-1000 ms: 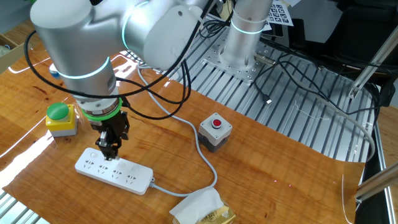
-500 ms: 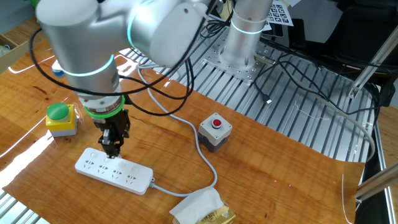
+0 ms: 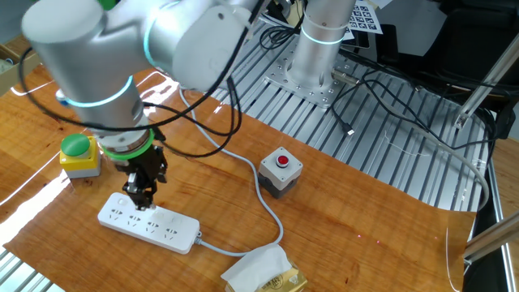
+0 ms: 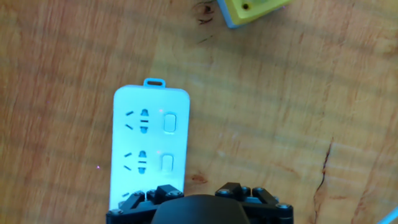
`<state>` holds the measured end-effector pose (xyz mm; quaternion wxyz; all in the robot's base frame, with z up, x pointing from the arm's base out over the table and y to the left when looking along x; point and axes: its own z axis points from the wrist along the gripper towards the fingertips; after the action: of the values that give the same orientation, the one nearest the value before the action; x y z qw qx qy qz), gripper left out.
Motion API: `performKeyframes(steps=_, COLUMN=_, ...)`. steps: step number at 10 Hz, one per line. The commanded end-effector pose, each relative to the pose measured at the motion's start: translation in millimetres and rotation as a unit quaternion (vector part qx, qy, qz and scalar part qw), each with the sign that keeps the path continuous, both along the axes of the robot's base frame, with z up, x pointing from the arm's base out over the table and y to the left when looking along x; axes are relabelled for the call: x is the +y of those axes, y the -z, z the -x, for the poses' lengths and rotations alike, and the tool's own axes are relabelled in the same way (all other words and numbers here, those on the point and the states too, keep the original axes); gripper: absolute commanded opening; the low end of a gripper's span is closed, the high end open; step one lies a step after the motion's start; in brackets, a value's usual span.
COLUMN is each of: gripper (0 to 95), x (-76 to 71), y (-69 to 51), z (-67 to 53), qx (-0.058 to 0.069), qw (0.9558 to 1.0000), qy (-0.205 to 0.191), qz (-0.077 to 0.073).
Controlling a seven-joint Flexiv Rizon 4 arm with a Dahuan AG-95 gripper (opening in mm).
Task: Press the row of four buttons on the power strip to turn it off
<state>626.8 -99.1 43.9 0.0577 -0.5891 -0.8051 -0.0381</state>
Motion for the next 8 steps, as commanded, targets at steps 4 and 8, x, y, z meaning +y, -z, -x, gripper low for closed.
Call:
performKeyframes(steps=4, gripper=57.0, x=-11.2, y=8.0, z=-11.9, qx=0.006, qw=0.9966, qy=0.074, qz=0.036)
performKeyframes(steps=8, gripper=57.0, x=-26.0, y=13.8, z=-20.0, qx=0.009, qw=0.9901, qy=0.132, qz=0.046)
